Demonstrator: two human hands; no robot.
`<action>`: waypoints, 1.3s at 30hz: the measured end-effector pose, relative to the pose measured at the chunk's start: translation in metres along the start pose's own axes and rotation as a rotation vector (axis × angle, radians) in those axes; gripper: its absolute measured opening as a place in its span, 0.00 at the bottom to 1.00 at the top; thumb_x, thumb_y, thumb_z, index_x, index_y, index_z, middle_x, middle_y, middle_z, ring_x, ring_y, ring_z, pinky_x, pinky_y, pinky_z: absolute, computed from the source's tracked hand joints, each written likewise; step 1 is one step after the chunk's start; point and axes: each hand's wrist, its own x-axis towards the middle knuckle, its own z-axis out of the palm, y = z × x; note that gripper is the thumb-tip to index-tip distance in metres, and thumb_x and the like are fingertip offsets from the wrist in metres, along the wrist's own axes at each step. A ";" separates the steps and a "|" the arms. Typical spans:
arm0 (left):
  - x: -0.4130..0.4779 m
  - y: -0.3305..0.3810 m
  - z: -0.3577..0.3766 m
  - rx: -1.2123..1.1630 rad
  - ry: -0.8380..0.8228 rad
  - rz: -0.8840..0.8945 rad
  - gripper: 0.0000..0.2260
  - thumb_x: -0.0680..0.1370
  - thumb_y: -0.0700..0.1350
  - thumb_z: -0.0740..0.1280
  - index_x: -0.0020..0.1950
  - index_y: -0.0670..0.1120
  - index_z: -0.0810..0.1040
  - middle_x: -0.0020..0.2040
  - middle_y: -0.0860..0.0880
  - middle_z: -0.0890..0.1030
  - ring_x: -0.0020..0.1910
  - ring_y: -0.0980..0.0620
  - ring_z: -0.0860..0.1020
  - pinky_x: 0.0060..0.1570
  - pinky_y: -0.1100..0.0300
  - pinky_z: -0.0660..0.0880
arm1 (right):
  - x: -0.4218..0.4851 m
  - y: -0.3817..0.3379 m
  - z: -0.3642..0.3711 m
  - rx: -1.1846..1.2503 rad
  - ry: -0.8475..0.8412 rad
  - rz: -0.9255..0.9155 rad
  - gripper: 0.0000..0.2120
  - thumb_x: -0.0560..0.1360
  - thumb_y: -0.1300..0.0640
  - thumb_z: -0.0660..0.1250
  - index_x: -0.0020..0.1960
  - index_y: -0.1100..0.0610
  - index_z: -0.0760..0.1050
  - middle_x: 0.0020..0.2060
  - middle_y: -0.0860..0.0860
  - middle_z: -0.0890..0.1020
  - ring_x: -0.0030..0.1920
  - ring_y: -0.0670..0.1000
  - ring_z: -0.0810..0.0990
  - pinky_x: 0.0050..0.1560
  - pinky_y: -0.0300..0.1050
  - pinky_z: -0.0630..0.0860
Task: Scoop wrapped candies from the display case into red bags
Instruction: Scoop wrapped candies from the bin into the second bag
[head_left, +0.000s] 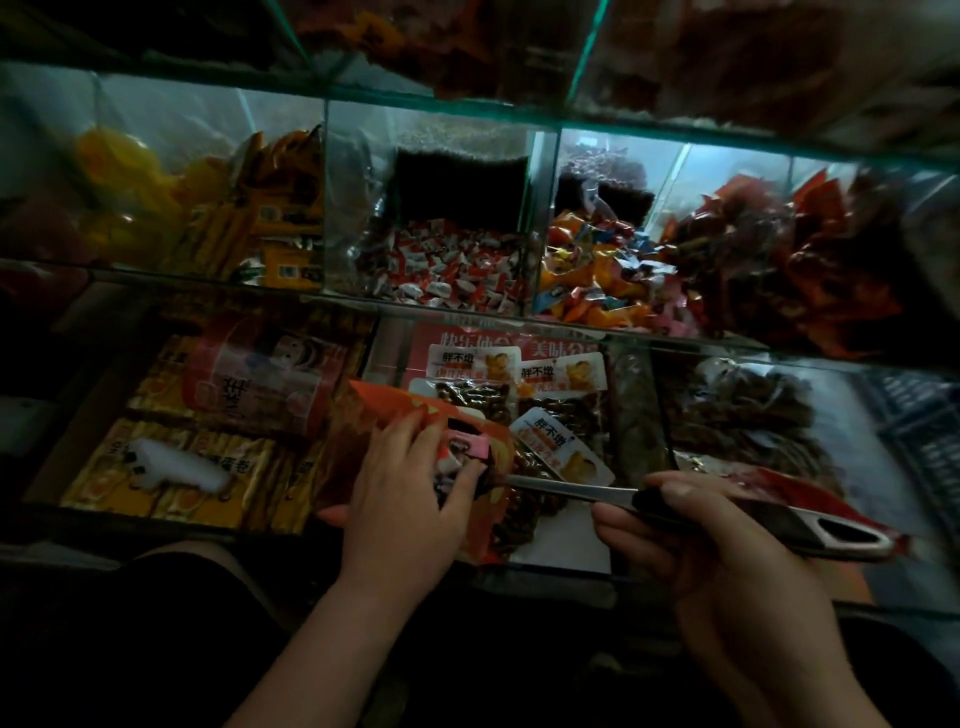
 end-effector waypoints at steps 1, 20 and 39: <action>-0.001 0.002 0.002 0.008 0.024 0.025 0.35 0.79 0.70 0.51 0.74 0.48 0.74 0.73 0.50 0.70 0.75 0.50 0.66 0.74 0.47 0.67 | -0.002 -0.002 0.000 -0.005 -0.009 -0.006 0.09 0.80 0.68 0.61 0.43 0.65 0.78 0.32 0.60 0.85 0.38 0.67 0.87 0.31 0.47 0.84; 0.130 0.167 0.006 0.036 0.067 0.528 0.25 0.84 0.60 0.58 0.75 0.47 0.73 0.75 0.47 0.70 0.76 0.46 0.65 0.76 0.45 0.62 | 0.011 -0.119 -0.023 0.193 0.032 -0.412 0.10 0.83 0.64 0.57 0.45 0.59 0.74 0.28 0.48 0.84 0.38 0.56 0.89 0.36 0.41 0.84; 0.164 0.156 0.017 -0.265 -0.133 0.449 0.34 0.82 0.55 0.66 0.83 0.52 0.53 0.83 0.51 0.56 0.80 0.52 0.56 0.73 0.58 0.55 | 0.051 -0.090 -0.037 -0.749 -0.112 -1.053 0.09 0.82 0.51 0.67 0.53 0.56 0.83 0.52 0.50 0.86 0.55 0.44 0.85 0.59 0.36 0.76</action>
